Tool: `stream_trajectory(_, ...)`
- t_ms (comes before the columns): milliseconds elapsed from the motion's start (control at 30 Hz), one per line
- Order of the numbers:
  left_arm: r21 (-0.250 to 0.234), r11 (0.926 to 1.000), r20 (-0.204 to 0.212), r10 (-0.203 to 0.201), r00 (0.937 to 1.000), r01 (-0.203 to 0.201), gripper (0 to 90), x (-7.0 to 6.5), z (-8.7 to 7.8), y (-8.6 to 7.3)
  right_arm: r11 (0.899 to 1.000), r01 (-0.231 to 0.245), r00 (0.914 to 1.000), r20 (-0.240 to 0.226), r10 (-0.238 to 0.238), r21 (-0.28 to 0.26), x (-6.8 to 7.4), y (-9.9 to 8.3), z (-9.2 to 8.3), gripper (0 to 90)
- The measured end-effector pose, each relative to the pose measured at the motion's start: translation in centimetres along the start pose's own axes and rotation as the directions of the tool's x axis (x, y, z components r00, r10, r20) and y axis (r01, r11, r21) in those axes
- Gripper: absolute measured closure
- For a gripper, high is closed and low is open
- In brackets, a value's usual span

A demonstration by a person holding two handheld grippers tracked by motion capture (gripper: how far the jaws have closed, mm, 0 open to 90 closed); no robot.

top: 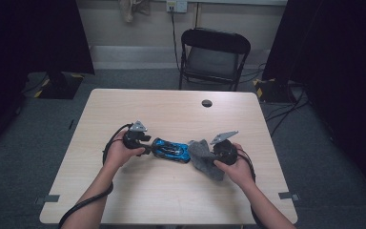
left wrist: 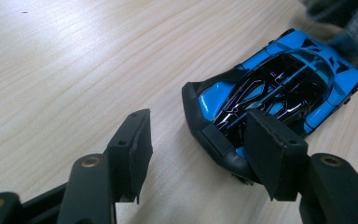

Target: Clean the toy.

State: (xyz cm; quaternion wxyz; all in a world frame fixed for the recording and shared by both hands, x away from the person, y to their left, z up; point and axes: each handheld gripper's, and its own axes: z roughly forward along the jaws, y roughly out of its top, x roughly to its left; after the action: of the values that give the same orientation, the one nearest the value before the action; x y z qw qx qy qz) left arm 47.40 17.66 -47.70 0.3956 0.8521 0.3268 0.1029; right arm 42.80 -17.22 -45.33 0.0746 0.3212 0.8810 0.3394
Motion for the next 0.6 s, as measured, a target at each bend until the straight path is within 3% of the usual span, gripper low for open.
stream_trajectory(200,-0.004,1.0000,0.000,-0.006,1.0000,0.006,41.8,0.0,0.0,-0.1,0.998,-0.055,0.9964,0.063,0.057,-0.030,-2.1,0.7,-0.2,73.5)
stream_trajectory(333,-0.003,1.0000,0.001,-0.002,1.0000,0.002,41.8,0.0,0.0,-0.1,0.997,-0.067,0.9923,0.102,0.069,-0.026,-2.9,1.3,0.3,73.5)
stream_trajectory(600,-0.002,1.0000,-0.003,0.004,1.0000,-0.004,41.9,0.0,0.0,0.0,0.998,-0.060,0.9911,0.118,0.061,-0.006,-2.5,2.1,2.5,73.5)
